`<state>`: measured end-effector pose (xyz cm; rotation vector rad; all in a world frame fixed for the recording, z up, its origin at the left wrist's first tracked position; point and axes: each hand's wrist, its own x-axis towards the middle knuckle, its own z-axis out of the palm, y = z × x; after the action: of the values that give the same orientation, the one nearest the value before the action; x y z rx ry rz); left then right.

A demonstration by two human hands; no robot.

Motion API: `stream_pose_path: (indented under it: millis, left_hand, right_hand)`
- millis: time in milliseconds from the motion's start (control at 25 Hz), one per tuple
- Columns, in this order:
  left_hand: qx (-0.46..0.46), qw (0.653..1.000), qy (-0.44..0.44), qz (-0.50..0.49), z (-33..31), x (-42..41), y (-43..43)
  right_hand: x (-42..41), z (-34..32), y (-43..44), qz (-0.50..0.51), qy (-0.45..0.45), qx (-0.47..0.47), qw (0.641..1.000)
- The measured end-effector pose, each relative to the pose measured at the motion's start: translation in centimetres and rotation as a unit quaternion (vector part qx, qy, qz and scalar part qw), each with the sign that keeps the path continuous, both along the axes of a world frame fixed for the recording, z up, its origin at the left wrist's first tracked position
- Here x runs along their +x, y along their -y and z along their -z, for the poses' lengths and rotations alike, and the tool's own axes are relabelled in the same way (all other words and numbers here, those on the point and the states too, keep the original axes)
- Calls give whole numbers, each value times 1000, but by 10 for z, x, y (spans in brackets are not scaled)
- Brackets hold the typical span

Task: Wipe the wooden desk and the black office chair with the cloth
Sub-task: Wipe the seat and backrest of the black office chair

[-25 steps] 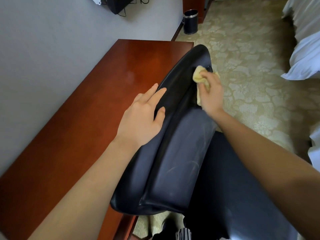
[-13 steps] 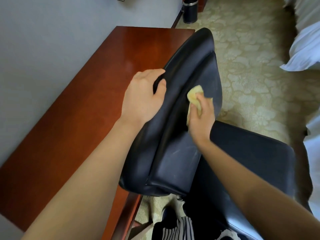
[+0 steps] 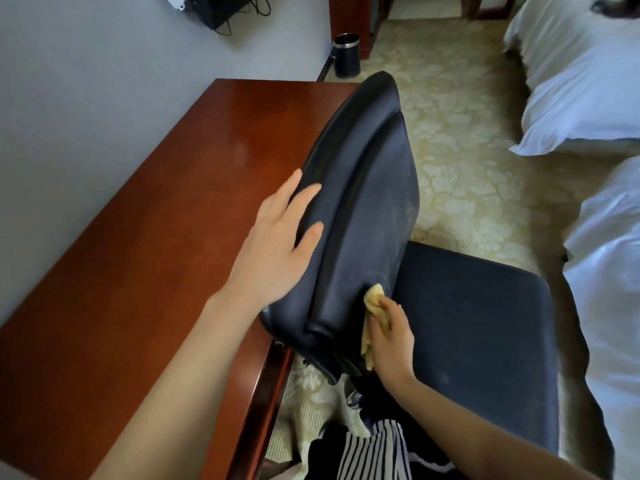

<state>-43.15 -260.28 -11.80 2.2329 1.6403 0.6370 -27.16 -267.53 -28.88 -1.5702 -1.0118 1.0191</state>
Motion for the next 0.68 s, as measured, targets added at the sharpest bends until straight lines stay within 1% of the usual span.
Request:
stream_pose_path:
  millis: [80, 120, 160, 240, 320, 400, 520, 600, 680]
  left_hand:
    - [-8, 1000, 13, -3, 8, -5, 20]
    - [0, 1000, 22, -7, 11, -5, 26]
    - [10, 999, 32, -10, 13, -5, 30]
    - [22, 998, 49, -16, 15, -3, 33]
    - [28, 998, 48, -20, 16, -3, 34]
    - [30, 998, 51, -20, 17, -4, 35]
    - [27, 997, 61, -24, 18, -3, 31]
    - [32, 997, 62, -27, 20, -3, 31]
    - [34, 996, 76, -20, 23, -4, 29]
  right_hand:
    - [-1, 1, -13, 64, -29, -115, 991]
    - [-4, -5, -21, 81, -34, -137, 987]
    - [-8, -16, -30, 93, -40, -135, 986]
    - [-19, -46, -49, 98, -55, -92, 989]
    - [-35, -76, -57, 87, -47, -36, 994]
    - [-53, -97, -46, 66, -12, 51, 996]
    - [-74, -92, -8, 38, 48, 195, 979]
    - [-78, -72, 15, 43, 71, 223, 971]
    - [-76, -53, 26, 74, 49, 178, 980]
